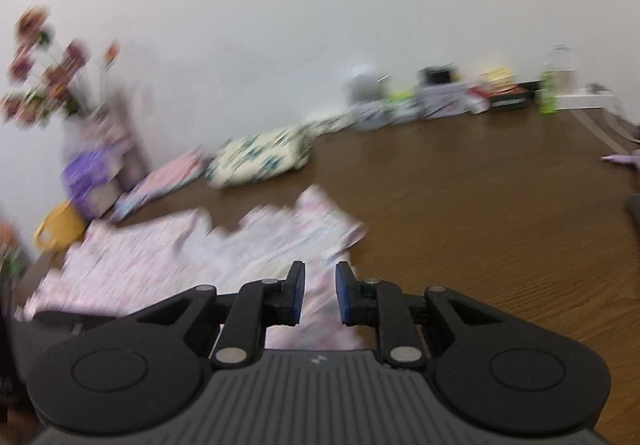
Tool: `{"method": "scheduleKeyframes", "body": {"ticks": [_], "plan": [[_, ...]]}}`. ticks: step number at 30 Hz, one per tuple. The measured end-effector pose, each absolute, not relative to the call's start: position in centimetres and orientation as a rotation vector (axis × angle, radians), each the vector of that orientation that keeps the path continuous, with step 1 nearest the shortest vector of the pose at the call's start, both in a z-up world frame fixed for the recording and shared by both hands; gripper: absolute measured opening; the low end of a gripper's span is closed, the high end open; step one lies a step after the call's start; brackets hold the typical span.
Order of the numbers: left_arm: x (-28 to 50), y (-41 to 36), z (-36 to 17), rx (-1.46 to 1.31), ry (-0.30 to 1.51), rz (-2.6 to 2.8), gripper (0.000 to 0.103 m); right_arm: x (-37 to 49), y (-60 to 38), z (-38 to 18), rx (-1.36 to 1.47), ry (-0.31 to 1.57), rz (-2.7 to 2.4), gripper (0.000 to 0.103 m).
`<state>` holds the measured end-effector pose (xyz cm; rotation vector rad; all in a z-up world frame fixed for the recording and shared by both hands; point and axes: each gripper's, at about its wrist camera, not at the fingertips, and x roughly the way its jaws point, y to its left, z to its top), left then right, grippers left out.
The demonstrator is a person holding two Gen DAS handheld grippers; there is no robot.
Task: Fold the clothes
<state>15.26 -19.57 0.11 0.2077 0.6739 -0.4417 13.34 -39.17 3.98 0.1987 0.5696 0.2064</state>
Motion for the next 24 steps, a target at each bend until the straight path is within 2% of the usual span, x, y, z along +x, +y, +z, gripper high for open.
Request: {"method": "scheduleKeyframes", "body": {"ticks": [12,19,24], "plan": [[14.9,-19.5,0.4,0.194,0.678,-0.396,0.010,15.6,-36.5,0.9,0.114,0.679,0.216,0.015],[13.3,-19.8,2.3,0.169,0.559,-0.482,0.010,16.2,-35.8,0.5,0.073,0.690,0.236,0.015],[14.5,-21.0,1.6,0.141,0.629,-0.549,0.008,16.9,-35.8,0.3,0.073,0.708,0.255,0.014]]}}
